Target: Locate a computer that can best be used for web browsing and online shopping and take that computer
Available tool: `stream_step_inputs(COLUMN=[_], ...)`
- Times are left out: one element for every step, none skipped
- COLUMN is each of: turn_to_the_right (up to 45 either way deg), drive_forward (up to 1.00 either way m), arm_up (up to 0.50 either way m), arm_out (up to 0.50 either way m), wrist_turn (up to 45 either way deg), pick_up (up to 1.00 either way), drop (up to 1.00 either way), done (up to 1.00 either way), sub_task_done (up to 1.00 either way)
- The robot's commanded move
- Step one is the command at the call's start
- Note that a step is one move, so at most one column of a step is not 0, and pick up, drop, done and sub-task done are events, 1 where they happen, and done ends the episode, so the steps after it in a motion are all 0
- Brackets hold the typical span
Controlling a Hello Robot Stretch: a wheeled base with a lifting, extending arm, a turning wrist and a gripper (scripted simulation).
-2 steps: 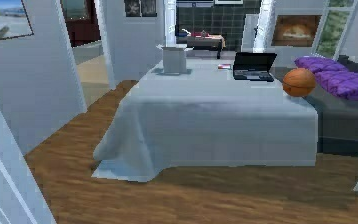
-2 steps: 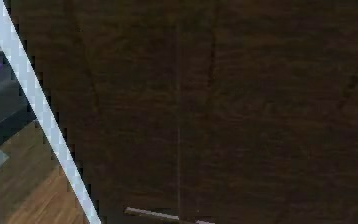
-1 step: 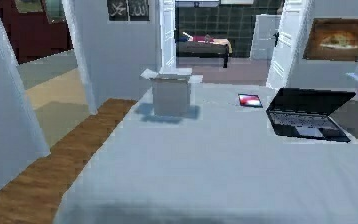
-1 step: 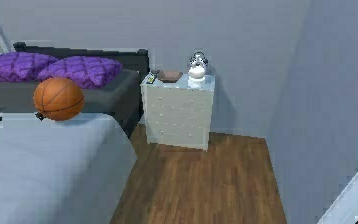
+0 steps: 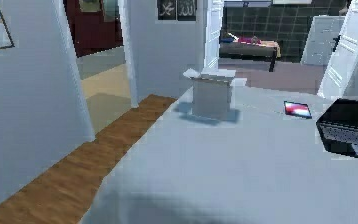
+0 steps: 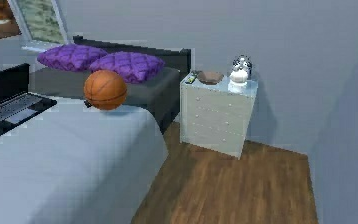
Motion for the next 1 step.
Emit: stream_step_inputs(turn_to_the_right=[0.0], drive_forward=[0.1], arm_up=[0.0], arm_out=[0.0], wrist_turn=[0.0], pick_up=[0.0], drop=[0.0], done=[0.0], sub_task_done=[0.0])
